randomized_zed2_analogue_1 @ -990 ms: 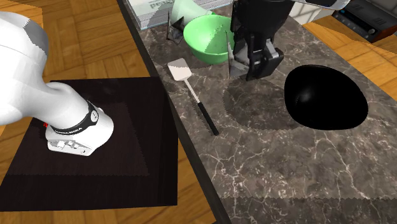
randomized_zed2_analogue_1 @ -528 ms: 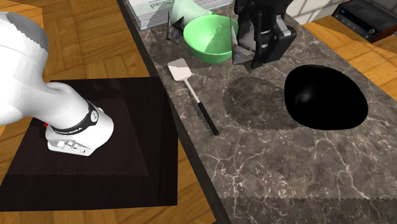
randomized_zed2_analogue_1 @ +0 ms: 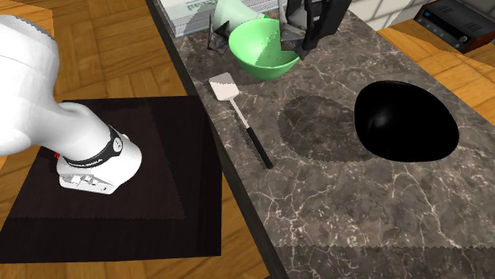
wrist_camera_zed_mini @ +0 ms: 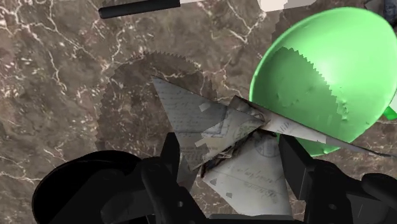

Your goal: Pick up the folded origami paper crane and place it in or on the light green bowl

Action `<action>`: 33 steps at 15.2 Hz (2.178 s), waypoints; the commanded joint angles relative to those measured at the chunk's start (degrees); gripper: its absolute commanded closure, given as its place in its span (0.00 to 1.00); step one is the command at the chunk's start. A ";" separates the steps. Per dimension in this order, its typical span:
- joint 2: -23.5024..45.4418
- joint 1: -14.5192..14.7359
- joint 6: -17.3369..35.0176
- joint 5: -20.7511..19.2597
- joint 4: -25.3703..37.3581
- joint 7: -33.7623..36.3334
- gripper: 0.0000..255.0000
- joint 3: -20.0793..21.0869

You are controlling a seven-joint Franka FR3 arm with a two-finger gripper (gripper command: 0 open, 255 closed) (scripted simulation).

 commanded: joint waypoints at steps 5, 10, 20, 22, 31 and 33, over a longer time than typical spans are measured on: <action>-0.56 3.27 1.23 1.27 -1.01 8.32 1.00 5.59; 0.51 6.07 2.00 2.23 0.01 15.40 1.00 10.35; 1.73 6.19 9.75 2.58 -6.56 14.73 1.00 10.55; 2.12 6.22 11.32 2.66 -7.73 14.59 1.00 10.59; 2.49 6.24 12.61 2.73 -8.66 14.47 1.00 10.62; 2.49 6.24 12.61 2.73 -8.66 14.47 0.00 10.62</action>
